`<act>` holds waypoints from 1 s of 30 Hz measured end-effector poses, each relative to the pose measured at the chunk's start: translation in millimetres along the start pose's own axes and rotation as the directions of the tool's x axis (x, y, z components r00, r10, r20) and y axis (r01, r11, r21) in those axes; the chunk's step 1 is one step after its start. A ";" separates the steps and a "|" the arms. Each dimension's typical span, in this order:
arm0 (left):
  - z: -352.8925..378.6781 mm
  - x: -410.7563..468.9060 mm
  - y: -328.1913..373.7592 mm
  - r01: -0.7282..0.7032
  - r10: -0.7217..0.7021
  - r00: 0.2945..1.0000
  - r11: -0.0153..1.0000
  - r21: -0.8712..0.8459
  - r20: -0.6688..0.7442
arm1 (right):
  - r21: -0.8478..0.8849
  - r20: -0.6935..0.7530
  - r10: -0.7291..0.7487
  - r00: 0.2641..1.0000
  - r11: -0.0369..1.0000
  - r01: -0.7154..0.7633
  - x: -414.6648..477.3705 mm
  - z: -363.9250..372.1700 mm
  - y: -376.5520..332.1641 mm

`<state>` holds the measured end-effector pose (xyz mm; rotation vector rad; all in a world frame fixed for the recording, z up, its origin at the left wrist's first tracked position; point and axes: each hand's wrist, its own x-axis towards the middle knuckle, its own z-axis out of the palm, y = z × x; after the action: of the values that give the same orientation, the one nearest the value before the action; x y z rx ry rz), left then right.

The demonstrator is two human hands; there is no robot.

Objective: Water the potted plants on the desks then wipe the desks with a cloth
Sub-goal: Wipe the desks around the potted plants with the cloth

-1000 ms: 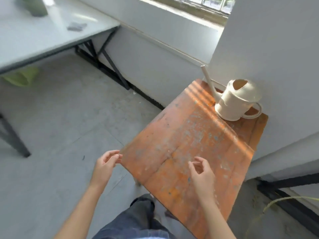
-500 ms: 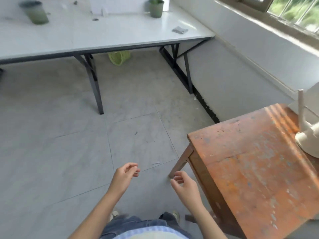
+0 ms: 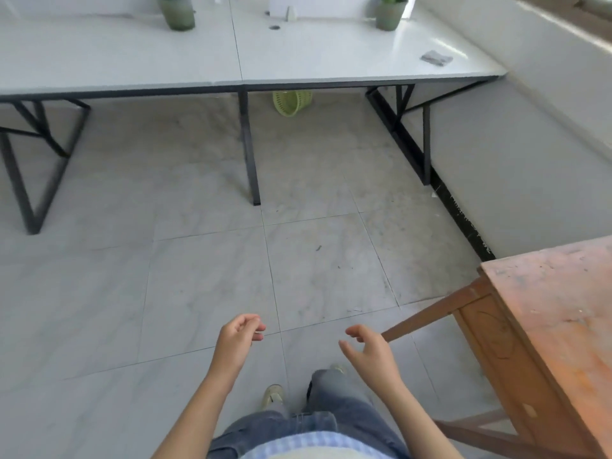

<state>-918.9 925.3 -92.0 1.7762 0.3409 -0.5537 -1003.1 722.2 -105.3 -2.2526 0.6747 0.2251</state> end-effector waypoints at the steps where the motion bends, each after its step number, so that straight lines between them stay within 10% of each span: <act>1: -3.7 0.1 -4.0 0.015 -0.015 1.000 1.000 -0.004 0.017 | -0.010 0.002 0.000 1.000 1.000 0.000 1.0 2.2 -4.8; 30: 21.1 240.3 147.9 -0.033 0.028 0.996 0.998 -0.057 -0.083 | -0.004 0.086 -0.043 0.995 0.999 0.043 299.9 -33.8 -107.9</act>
<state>-645.9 851.5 -102.8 1.7479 0.3826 -0.4457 -693.7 639.9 -121.4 -2.2470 0.5802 0.3019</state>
